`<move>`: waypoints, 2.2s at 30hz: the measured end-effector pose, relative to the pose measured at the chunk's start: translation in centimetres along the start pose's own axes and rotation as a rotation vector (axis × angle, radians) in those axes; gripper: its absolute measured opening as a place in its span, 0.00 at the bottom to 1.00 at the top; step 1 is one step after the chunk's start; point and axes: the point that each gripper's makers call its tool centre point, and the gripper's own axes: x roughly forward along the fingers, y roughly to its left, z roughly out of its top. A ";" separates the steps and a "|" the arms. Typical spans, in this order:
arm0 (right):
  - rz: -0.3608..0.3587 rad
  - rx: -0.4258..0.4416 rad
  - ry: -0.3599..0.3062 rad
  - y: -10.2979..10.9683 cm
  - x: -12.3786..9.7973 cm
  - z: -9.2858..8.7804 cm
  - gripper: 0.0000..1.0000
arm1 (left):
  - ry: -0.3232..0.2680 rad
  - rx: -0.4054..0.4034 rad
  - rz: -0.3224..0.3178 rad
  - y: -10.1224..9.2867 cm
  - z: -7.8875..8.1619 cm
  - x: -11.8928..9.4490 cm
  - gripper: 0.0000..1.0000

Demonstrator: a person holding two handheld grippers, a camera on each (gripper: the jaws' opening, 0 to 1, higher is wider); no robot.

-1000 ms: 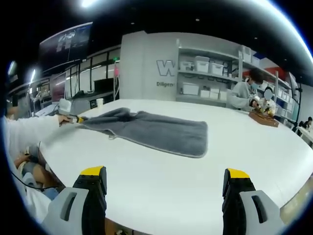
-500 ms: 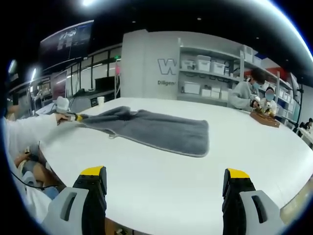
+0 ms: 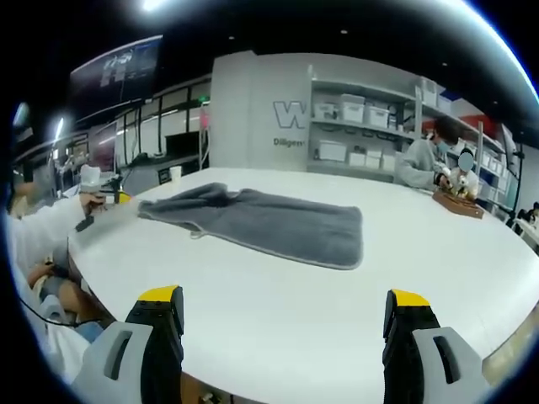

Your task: Open the folded towel by lifting each exposed corner and separating the folded layers until the towel lies flat within the target outline without major curled edges

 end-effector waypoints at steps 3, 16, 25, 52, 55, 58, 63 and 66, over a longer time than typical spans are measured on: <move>0.002 -0.006 0.000 0.3 0.0 0.1 0.99 | -0.031 0.018 -0.058 -1.6 0.9 -1.0 0.26; 0.027 -0.037 0.014 1.6 0.3 0.1 0.99 | -0.066 -0.021 -0.186 -4.6 1.7 -3.9 0.47; 0.031 -0.039 0.039 1.7 0.8 -0.3 0.99 | -0.076 -0.069 -0.299 -8.5 2.5 -4.2 0.69; 0.048 -0.041 0.059 2.1 1.4 -0.5 0.99 | -0.003 -0.066 -0.321 -12.5 3.0 -6.0 1.00; 0.048 -0.040 0.059 2.1 1.4 -0.5 0.99 | 0.000 -0.065 -0.319 -12.3 3.1 -5.9 1.00; 0.051 -0.042 0.059 2.3 1.4 -0.5 0.99 | 0.004 -0.059 -0.316 -11.9 3.4 -5.5 1.00; 0.052 -0.045 0.065 2.3 1.4 -0.6 0.99 | 0.014 -0.044 -0.292 -10.9 3.6 -4.5 1.00; 0.050 -0.043 0.063 2.2 1.3 -0.6 0.99 | 0.011 -0.026 -0.276 -10.4 3.9 -3.7 1.00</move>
